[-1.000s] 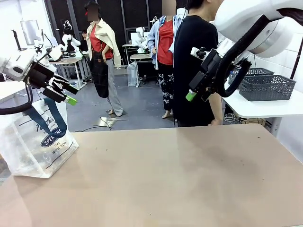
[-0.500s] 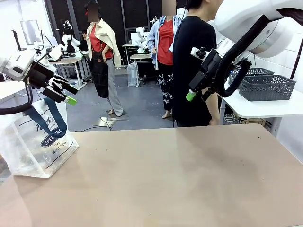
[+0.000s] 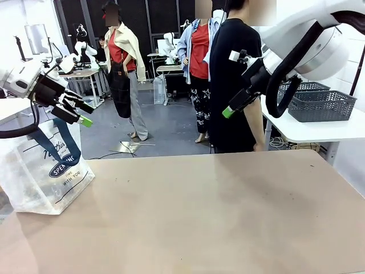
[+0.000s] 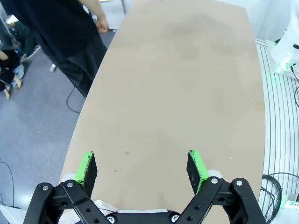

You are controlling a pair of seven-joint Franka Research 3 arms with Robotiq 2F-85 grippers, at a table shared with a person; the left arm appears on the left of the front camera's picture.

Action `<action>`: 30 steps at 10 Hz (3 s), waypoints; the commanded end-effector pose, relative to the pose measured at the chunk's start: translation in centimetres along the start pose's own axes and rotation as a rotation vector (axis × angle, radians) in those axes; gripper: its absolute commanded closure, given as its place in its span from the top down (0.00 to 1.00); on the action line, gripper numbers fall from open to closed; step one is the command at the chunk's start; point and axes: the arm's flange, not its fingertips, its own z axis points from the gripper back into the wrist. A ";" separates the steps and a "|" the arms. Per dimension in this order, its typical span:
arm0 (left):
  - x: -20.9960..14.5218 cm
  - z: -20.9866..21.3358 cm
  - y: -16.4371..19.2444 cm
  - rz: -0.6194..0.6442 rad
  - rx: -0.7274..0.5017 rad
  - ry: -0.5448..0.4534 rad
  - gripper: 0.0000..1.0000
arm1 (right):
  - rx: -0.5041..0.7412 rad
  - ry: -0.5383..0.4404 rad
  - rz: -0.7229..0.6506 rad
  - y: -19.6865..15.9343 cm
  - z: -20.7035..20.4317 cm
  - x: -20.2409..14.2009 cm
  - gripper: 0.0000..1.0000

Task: Transfer purchased items from the store into the shopping bag.
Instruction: Move the Reusable shopping bag to the right side of the table.

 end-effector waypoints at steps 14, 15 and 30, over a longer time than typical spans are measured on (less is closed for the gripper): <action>0.0 0.2 -0.1 -0.008 -0.001 -0.017 1.00 | 0.003 0.022 -0.017 0.5 0.4 0.4 1.00; 0.0 0.2 -0.1 -0.008 -0.001 -0.017 1.00 | 0.003 0.022 -0.017 0.5 0.4 0.4 1.00; 0.0 0.2 -0.1 -0.008 -0.001 -0.017 1.00 | 0.003 0.022 -0.017 0.5 0.4 0.4 1.00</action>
